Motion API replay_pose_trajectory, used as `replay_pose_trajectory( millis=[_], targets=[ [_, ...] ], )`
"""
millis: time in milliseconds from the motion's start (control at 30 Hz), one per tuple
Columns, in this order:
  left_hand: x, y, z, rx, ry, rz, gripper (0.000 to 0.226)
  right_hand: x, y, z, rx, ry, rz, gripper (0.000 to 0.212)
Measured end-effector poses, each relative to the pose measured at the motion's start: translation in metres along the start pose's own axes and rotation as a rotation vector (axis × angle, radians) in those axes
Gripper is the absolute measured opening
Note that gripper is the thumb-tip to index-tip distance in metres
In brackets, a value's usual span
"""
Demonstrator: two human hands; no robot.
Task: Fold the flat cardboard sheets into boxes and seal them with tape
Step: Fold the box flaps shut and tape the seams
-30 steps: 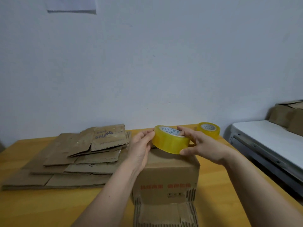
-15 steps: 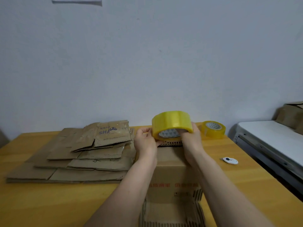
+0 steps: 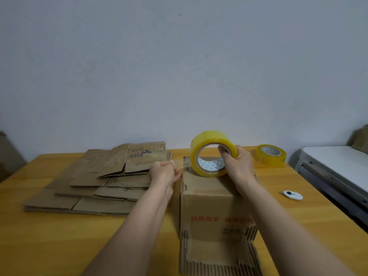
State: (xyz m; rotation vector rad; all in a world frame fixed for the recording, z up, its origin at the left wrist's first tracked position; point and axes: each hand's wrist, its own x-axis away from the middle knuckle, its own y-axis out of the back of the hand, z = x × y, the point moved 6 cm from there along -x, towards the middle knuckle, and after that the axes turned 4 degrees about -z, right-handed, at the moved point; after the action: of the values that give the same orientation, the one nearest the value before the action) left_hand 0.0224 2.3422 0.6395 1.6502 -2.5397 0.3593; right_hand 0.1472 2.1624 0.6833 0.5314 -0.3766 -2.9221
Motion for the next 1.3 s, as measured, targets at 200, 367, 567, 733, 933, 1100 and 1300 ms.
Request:
replay_pose_trajectory(
  millis=[200, 367, 567, 733, 933, 1100, 1300],
  targets=[
    [-0.009, 0.01, 0.008, -0.061, 0.032, -0.052, 0.013, -0.001, 0.005, 0.006, 0.021, 0.024, -0.059, 0.027],
    [-0.006, -0.001, 0.04, -0.227, 0.043, 0.072, 0.02, -0.001, 0.002, 0.005, 0.067, 0.036, -0.039, 0.016],
    [-0.013, -0.003, 0.046, -0.523, -0.084, 0.135, 0.021, -0.004, -0.001, 0.003, 0.11, 0.03, -0.018, 0.011],
    [-0.012, 0.012, 0.082, -0.621, -0.079, 0.186, 0.031, -0.005, 0.0, -0.003, 0.101, -0.005, 0.006, 0.011],
    [0.026, -0.015, 0.011, -0.509, -0.509, 0.495, 0.091, -0.006, -0.001, -0.002, 0.14, 0.009, -0.007, 0.009],
    [0.032, -0.033, 0.006, -1.061, -0.602, 0.69, 0.121, -0.002, -0.003, -0.009, 0.031, -0.025, 0.101, 0.018],
    [0.028, -0.028, 0.008, -1.281, -0.47, 0.712, 0.129, -0.013, 0.012, 0.002, 0.067, 0.123, 0.105, 0.01]
  ],
)
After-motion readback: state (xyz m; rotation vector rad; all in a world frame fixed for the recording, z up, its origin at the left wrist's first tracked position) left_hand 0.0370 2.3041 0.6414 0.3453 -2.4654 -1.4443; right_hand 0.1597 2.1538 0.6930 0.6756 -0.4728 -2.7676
